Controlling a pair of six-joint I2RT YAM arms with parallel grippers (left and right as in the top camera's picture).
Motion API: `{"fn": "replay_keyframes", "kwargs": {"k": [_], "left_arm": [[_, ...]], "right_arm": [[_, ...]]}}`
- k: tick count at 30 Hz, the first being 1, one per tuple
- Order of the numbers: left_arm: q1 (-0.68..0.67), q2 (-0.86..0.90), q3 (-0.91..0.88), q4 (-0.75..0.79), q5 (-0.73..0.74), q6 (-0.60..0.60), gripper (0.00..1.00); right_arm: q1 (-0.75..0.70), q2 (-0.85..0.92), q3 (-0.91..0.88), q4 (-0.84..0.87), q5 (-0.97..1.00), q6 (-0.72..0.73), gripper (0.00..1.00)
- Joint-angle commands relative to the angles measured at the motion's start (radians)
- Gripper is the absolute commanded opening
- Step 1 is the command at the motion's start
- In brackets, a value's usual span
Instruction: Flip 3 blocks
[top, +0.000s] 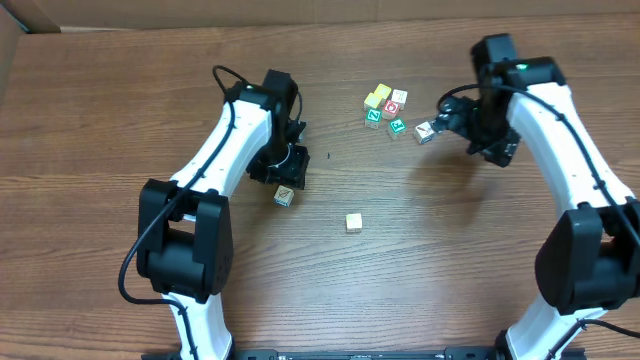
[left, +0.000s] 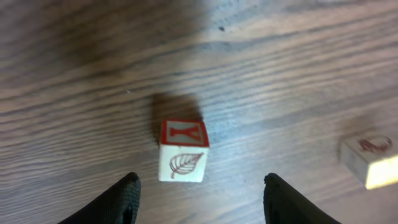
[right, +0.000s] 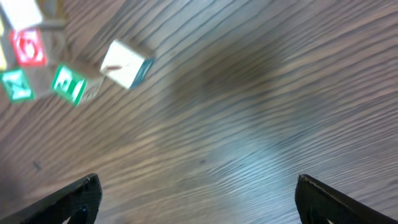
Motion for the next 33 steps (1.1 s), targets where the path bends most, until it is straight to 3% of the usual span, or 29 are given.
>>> {"fn": "replay_keyframes", "kwargs": {"k": [1, 11, 23, 33], "left_arm": [[-0.003, -0.015, 0.015, 0.016, -0.076, -0.044, 0.54], [-0.004, -0.015, -0.031, 0.032, -0.048, -0.046, 0.53], [-0.005, -0.015, -0.168, 0.183, -0.047, -0.042, 0.50], [-0.005, -0.015, -0.167, 0.174, -0.046, -0.042, 0.38]], "right_arm": [[-0.032, -0.014, 0.005, 0.003, 0.009, -0.008, 1.00], [-0.054, -0.014, 0.005, 0.003, 0.009, -0.007, 1.00], [-0.054, -0.014, 0.005, 0.003, 0.009, -0.008, 1.00], [-0.054, -0.014, 0.005, 0.003, 0.009, -0.007, 1.00]]}}
